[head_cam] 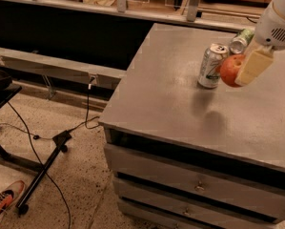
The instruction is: Move apple near 7up can
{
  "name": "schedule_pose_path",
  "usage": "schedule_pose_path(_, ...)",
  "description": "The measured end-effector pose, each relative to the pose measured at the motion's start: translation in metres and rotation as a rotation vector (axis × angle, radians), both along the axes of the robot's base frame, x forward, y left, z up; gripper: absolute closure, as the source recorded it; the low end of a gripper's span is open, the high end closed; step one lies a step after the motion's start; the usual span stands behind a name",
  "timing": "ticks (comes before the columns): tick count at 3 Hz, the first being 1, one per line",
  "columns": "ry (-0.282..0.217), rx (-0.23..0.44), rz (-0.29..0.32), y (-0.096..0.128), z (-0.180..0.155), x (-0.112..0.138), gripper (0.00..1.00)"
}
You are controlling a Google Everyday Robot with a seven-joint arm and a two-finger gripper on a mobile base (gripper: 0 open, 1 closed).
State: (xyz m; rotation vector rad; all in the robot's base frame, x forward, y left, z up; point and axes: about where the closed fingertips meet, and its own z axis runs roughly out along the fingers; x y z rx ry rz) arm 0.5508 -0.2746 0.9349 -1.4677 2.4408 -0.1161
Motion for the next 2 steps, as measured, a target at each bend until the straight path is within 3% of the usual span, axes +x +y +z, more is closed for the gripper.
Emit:
schedule_pose_path(1,0.041,0.042,-0.037,-0.015,-0.021,0.015,1.00)
schedule_pose_path(2,0.092,0.083,-0.033,-0.018,-0.043,0.022,0.86)
